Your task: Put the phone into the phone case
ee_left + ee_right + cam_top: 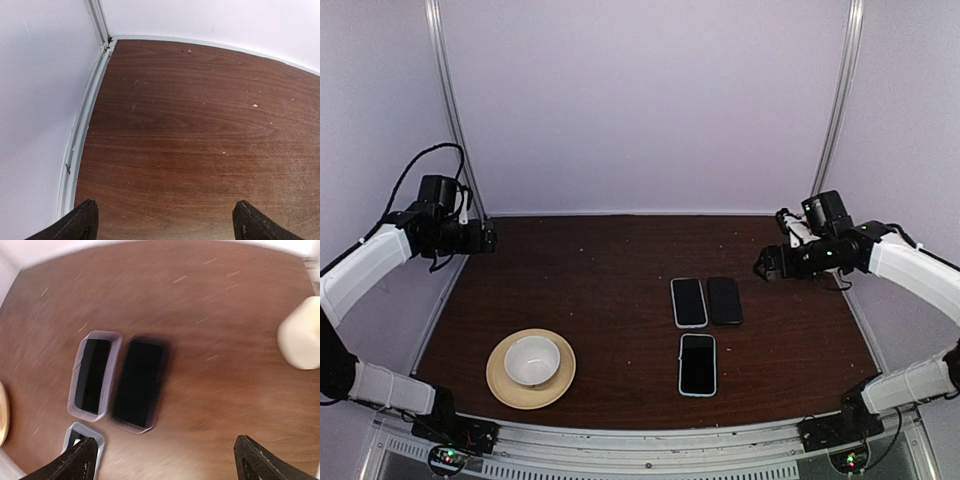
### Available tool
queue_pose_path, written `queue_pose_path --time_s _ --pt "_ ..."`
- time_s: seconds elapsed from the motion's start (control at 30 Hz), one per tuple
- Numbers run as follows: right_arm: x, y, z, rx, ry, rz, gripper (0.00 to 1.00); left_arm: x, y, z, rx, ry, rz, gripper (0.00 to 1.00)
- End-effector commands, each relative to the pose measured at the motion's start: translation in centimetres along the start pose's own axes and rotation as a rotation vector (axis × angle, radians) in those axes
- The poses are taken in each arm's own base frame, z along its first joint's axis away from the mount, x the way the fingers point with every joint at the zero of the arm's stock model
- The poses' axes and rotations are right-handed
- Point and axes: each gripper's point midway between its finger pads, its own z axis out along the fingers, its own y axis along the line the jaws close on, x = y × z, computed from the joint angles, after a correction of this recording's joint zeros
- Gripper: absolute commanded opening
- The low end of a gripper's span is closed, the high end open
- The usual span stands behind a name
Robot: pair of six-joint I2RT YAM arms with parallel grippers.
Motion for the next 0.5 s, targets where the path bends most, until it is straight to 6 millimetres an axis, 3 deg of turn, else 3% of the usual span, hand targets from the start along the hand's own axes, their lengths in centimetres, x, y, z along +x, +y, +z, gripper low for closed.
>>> queue_pose_path --time_s 0.0,0.13,0.27,0.47 --pt "-2.9 -8.2 -0.8 0.241 -0.246 0.040 0.99 0.6 3.2 1.1 -0.091 -0.011 0.023 0.98" --pt "-2.7 -11.2 -0.2 0.287 -0.305 0.077 0.99 2.0 4.4 2.7 -0.114 -0.021 0.040 0.98" --pt "-2.6 -11.9 1.2 0.298 -0.292 0.147 0.99 2.5 3.4 3.6 -0.048 -0.080 0.064 0.98" --pt "-1.8 -11.6 2.1 0.269 -0.298 0.127 0.99 2.8 3.4 3.5 -0.046 -0.100 0.065 0.98"
